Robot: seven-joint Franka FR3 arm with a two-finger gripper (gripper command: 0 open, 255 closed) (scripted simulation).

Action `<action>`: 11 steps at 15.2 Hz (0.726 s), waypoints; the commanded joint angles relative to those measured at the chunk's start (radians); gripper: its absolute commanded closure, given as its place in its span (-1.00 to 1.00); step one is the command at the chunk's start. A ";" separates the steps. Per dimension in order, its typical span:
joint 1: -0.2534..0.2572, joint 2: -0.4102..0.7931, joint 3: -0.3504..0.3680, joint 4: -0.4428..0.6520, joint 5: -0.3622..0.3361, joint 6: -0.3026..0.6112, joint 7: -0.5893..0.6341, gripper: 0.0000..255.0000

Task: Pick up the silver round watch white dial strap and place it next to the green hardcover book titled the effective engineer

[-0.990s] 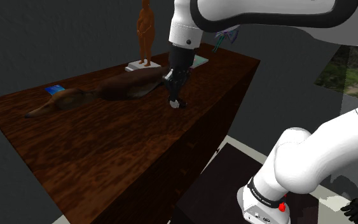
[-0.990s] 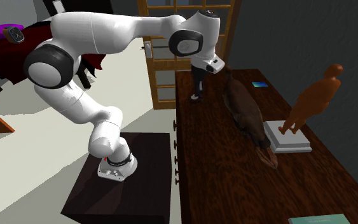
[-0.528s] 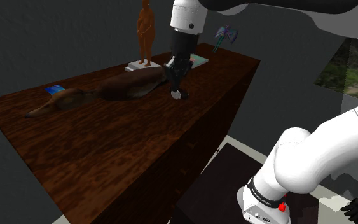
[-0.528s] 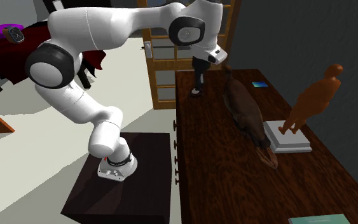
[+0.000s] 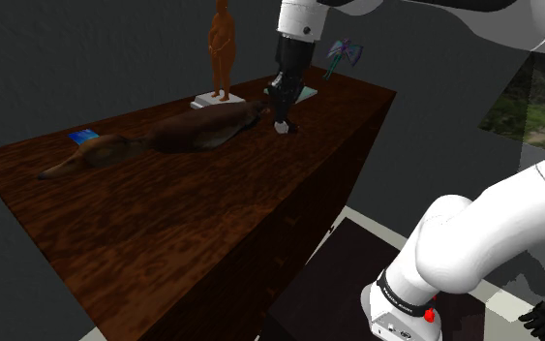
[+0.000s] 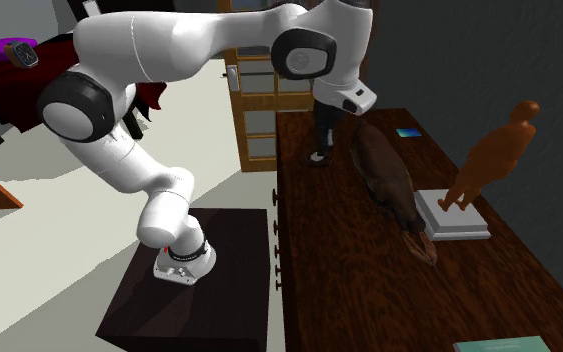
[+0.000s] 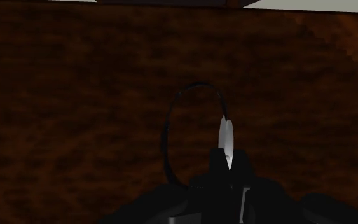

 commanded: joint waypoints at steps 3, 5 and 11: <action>-0.035 0.035 -0.067 0.040 -0.026 -0.017 -0.096 1.00; -0.052 0.059 -0.098 0.064 -0.037 -0.022 -0.143 1.00; -0.102 0.154 -0.190 0.165 -0.060 -0.040 -0.282 1.00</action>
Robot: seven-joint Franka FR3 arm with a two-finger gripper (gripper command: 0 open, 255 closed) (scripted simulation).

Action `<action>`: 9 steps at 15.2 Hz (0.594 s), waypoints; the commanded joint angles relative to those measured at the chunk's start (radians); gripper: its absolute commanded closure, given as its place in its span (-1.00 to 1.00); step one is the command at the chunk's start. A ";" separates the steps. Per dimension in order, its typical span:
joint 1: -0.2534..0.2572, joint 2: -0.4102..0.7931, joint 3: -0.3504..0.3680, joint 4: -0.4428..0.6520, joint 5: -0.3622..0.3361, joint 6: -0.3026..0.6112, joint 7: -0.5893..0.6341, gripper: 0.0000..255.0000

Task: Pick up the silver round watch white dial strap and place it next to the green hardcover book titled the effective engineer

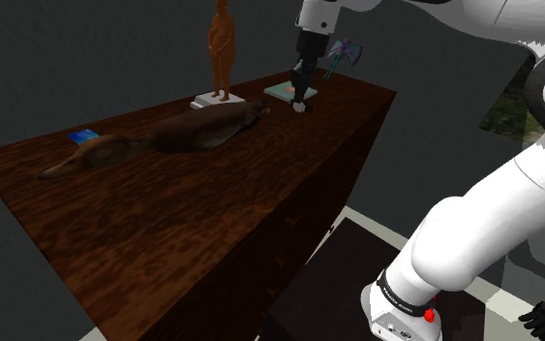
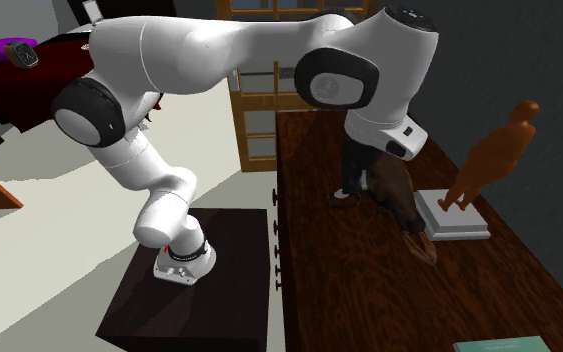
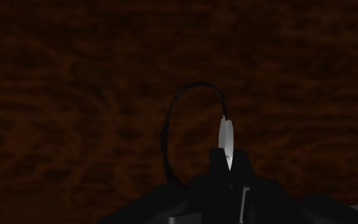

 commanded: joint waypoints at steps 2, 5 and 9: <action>-0.027 0.044 -0.044 0.051 -0.007 -0.014 -0.071 1.00; -0.054 0.112 -0.087 0.127 -0.005 -0.029 -0.141 1.00; -0.095 0.217 -0.139 0.251 0.009 -0.057 -0.234 1.00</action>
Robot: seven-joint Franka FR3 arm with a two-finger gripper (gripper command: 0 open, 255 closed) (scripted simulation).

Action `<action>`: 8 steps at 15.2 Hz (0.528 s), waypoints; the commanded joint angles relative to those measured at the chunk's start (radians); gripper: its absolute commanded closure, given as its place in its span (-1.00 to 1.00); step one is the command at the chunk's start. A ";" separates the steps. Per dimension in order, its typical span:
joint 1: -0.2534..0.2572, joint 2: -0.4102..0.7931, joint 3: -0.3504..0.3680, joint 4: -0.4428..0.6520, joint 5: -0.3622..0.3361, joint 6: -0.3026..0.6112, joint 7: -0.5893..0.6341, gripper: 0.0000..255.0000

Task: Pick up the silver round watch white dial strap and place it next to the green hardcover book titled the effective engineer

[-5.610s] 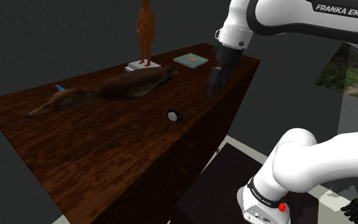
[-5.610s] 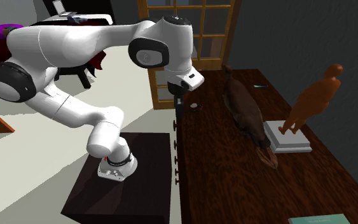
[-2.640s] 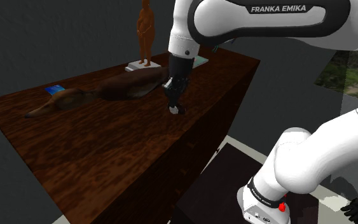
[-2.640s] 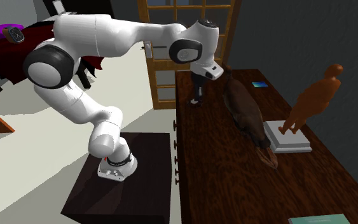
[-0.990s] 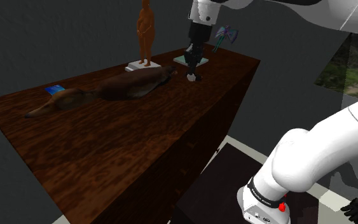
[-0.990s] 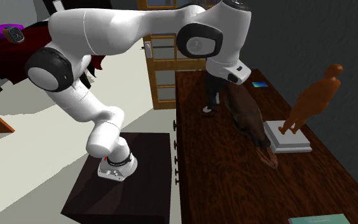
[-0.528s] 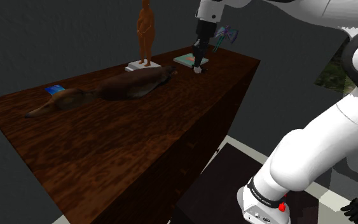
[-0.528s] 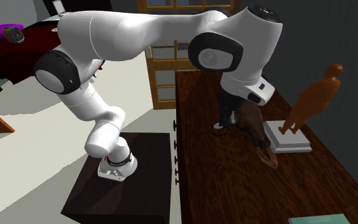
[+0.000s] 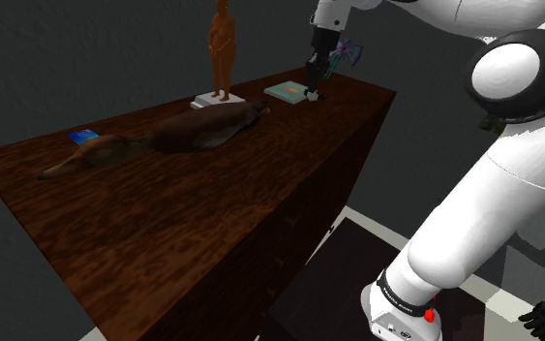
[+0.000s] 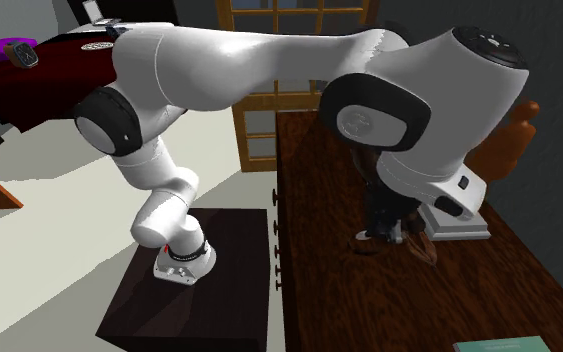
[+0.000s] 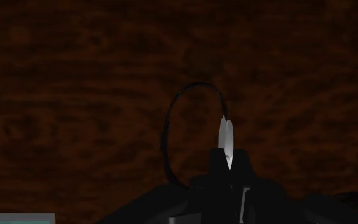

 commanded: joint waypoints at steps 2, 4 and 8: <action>-0.035 0.096 -0.037 0.115 0.019 -0.028 -0.070 1.00; -0.063 0.162 -0.058 0.198 0.035 -0.052 -0.115 1.00; -0.135 0.317 -0.092 0.405 0.081 -0.119 -0.199 1.00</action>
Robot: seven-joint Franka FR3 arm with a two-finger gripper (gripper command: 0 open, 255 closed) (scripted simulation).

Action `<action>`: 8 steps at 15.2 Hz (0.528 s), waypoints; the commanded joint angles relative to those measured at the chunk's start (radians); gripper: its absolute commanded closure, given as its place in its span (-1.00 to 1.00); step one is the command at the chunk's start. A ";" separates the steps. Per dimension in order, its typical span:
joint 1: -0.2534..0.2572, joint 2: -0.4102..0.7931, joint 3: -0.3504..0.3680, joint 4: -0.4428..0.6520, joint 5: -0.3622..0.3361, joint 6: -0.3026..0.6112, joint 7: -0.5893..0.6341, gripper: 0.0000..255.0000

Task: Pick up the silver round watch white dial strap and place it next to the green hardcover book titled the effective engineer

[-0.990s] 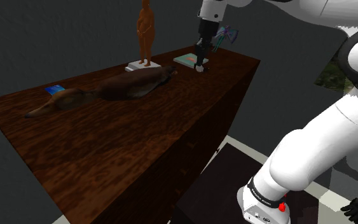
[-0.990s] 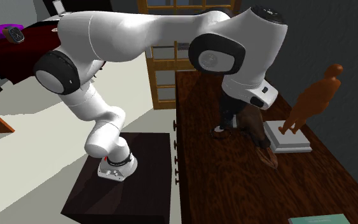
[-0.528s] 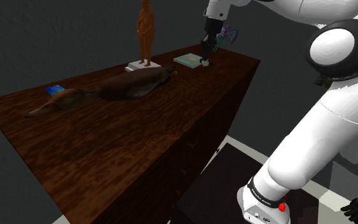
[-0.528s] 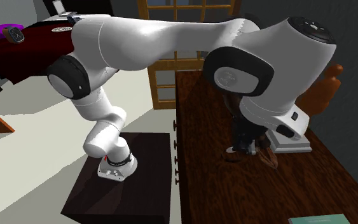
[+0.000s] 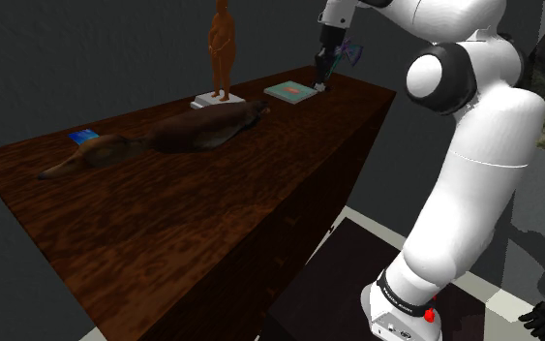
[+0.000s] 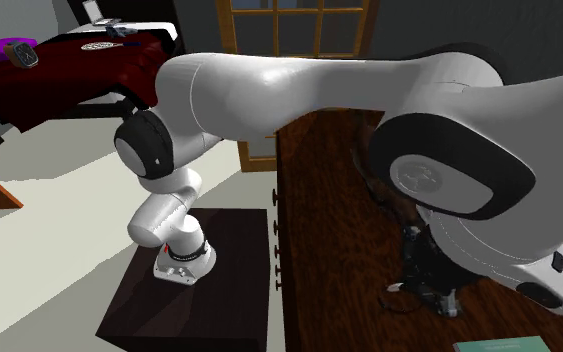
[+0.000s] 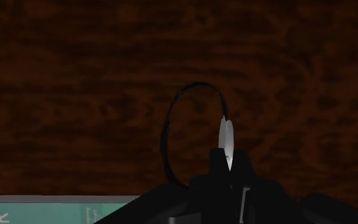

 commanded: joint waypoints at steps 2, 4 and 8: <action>-0.062 0.126 -0.017 0.177 0.040 -0.061 -0.055 1.00; -0.055 0.107 -0.015 0.120 0.032 -0.023 -0.056 1.00; -0.042 0.078 -0.015 0.022 0.022 0.047 -0.058 1.00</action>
